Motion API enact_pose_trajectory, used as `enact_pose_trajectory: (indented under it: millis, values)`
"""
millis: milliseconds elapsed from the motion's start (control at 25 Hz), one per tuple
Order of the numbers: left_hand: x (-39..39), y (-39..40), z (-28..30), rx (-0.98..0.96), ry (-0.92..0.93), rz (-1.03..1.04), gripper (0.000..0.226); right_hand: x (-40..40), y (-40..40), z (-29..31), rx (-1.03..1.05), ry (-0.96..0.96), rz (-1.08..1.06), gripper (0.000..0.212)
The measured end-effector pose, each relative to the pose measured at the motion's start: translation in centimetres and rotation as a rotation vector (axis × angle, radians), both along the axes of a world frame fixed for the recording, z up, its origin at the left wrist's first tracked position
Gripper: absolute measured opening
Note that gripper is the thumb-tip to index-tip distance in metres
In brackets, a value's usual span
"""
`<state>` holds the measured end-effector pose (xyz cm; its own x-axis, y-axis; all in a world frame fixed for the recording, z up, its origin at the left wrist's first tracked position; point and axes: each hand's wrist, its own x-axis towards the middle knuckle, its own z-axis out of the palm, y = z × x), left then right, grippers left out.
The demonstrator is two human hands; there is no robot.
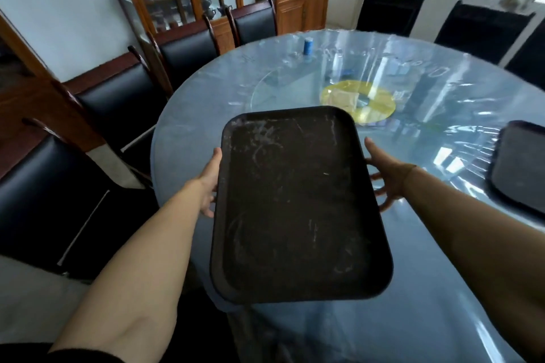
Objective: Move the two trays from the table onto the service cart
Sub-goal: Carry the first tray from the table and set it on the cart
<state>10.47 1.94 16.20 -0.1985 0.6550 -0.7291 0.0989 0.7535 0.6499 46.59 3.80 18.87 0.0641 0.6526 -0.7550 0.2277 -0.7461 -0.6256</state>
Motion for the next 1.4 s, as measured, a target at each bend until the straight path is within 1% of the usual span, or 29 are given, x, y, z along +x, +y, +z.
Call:
enact_pose_trajectory:
  millis: [200,320,400,520,680,920,1000,1120,1200,1320,1400]
  values:
    - [7.2,-1.5,1.9,0.022,-0.008,-0.129,0.083,7.1,-6.4,1.1,0.030,0.006,-0.123,0.083]
    - [12.6,-3.0,2.7,0.044,-0.011,-0.230,0.088,12.3,-11.4,2.0,0.055,0.034,-0.205,0.081]
    - [16.5,-4.5,3.4,0.051,-0.008,-0.294,0.086,15.7,-15.1,2.8,0.069,0.036,-0.260,0.082]
    - [23.0,-7.4,4.6,0.059,-0.032,-0.393,0.079,21.1,-21.4,4.1,0.088,0.020,-0.363,0.088]
    - [32.1,-11.3,5.6,0.076,-0.054,-0.543,0.084,28.2,-30.3,5.2,0.112,-0.018,-0.534,0.093]
    - [46.8,-18.9,6.4,0.075,-0.108,-0.821,0.085,37.3,-45.4,6.3,0.186,-0.059,-0.858,0.091]
    - [51.5,-21.5,6.6,0.077,-0.108,-0.919,0.089,39.3,-50.5,6.8,0.178,-0.064,-0.948,0.091]
    - [58.3,-25.7,7.4,0.065,-0.130,-1.071,0.082,41.6,-57.8,7.6,0.118,-0.109,-1.051,0.084]
    - [62.6,-28.2,7.8,0.057,-0.130,-1.168,0.081,42.8,-62.1,7.7,0.099,-0.134,-1.142,0.080]
    - [68.6,-32.0,7.4,0.038,-0.132,-1.328,0.089,44.0,-68.1,7.6,0.078,-0.165,-1.279,0.086]
    - [72.2,-34.6,7.3,0.035,-0.106,-1.426,0.088,44.6,-71.5,7.4,0.064,-0.159,-1.366,0.086]
